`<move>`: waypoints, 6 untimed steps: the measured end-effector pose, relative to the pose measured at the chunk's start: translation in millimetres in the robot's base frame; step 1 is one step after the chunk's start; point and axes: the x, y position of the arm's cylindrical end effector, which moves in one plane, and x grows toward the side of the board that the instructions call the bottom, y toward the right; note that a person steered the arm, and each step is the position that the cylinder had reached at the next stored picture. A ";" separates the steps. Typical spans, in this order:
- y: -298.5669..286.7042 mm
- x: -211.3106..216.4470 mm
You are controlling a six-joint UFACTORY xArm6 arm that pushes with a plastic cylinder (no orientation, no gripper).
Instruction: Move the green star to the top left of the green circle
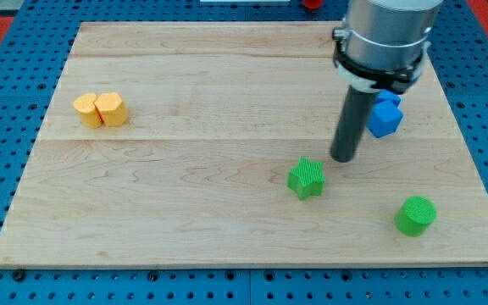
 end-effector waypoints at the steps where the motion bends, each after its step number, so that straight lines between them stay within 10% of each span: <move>1: -101.5 -29.9; 2: -59.7 41.8; 3: 28.7 43.0; 6: 48.2 32.0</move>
